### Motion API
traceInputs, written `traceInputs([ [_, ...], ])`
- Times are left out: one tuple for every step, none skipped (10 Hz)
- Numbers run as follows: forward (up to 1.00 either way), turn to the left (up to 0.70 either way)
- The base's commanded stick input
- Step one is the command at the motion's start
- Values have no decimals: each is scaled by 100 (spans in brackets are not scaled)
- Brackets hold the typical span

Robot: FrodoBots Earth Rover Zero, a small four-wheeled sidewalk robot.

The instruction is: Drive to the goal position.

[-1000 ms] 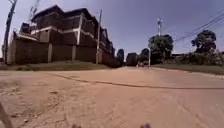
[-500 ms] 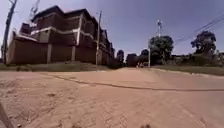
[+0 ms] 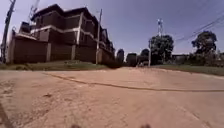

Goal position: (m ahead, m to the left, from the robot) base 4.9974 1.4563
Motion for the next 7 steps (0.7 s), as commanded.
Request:
traceInputs([
  [30, 0],
  [30, 0],
  [30, 0],
  [30, 0],
  [30, 0],
  [30, 0],
  [30, 0],
])
